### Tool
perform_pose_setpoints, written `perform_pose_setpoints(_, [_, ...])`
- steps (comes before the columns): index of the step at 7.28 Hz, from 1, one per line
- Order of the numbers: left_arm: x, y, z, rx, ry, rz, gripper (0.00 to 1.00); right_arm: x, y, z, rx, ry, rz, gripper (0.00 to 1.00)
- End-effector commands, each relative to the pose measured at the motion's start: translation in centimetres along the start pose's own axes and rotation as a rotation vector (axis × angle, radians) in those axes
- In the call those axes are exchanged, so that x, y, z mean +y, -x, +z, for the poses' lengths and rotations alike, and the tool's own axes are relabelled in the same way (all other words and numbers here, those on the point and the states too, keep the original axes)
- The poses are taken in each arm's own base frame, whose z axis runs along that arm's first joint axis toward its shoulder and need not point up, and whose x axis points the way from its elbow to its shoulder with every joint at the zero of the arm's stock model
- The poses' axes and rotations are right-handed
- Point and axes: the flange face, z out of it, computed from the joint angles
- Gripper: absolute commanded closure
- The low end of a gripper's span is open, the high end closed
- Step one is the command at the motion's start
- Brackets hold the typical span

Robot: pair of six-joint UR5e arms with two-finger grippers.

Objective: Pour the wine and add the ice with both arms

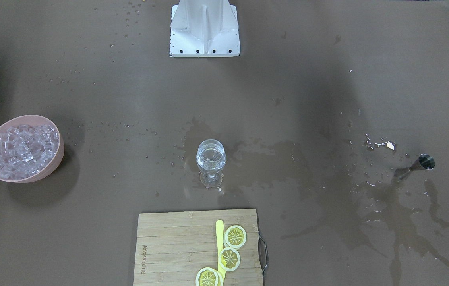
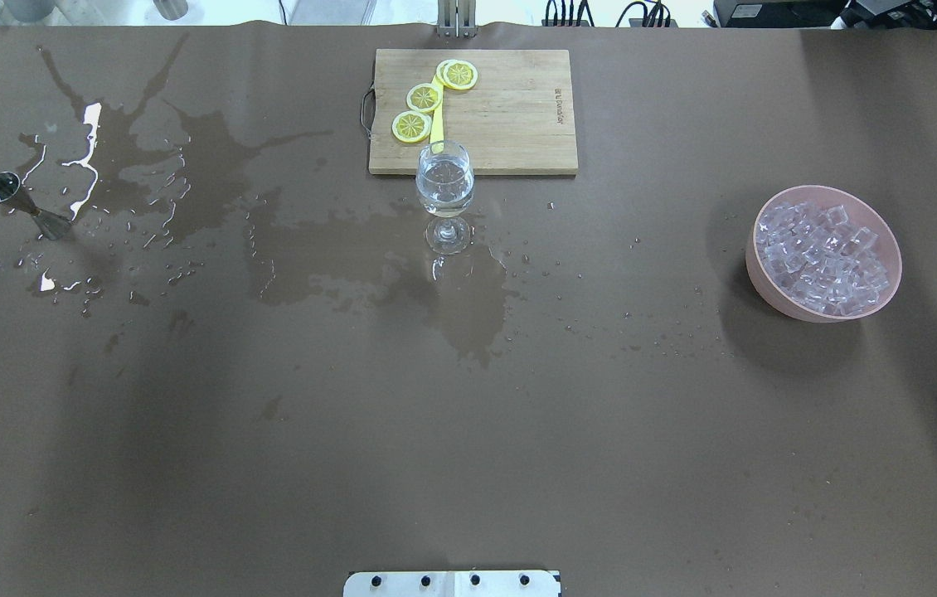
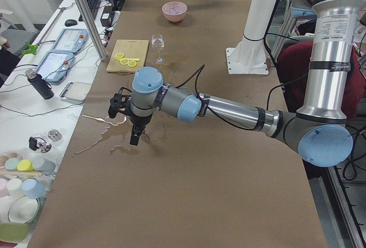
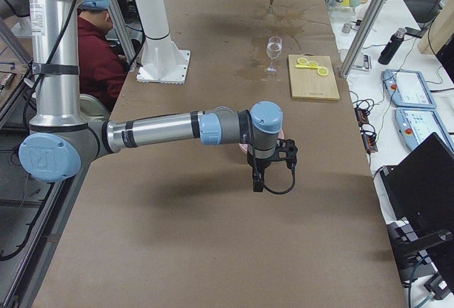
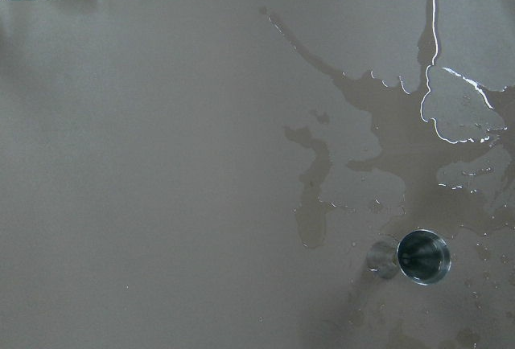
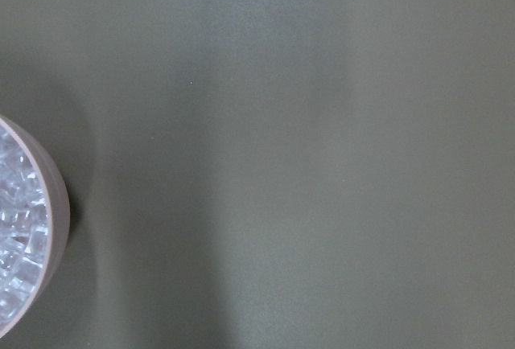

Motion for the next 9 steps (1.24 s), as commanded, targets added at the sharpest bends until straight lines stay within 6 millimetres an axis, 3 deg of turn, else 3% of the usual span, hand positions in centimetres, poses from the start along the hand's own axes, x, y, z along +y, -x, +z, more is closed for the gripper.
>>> perform_pose_setpoints(1, [0.2, -0.1, 0.5, 0.002, -0.004, -0.018, 0.02, 0.2, -0.2, 0.1, -0.002, 0.003, 0.005, 0.00])
perform_pose_setpoints(5, [1.3, 2.8, 4.1, 0.067, -0.133, -0.132, 0.02, -0.4, 0.1, -0.2, 0.001, -0.001, 0.002, 0.00])
perform_pose_setpoints(6, [2.1, 2.7, 5.7, 0.093, -0.148, -0.152, 0.02, -0.5, 0.2, -0.2, 0.001, -0.002, 0.007, 0.00])
perform_pose_setpoints(8, [2.5, 1.3, 6.2, 0.139, -0.184, -0.188, 0.02, -1.4, 1.5, -0.3, 0.003, -0.006, -0.011, 0.00])
perform_pose_setpoints(9, [2.6, 0.2, 6.6, 0.156, -0.187, -0.175, 0.02, -2.6, 3.7, -0.2, 0.000, -0.006, 0.005, 0.00])
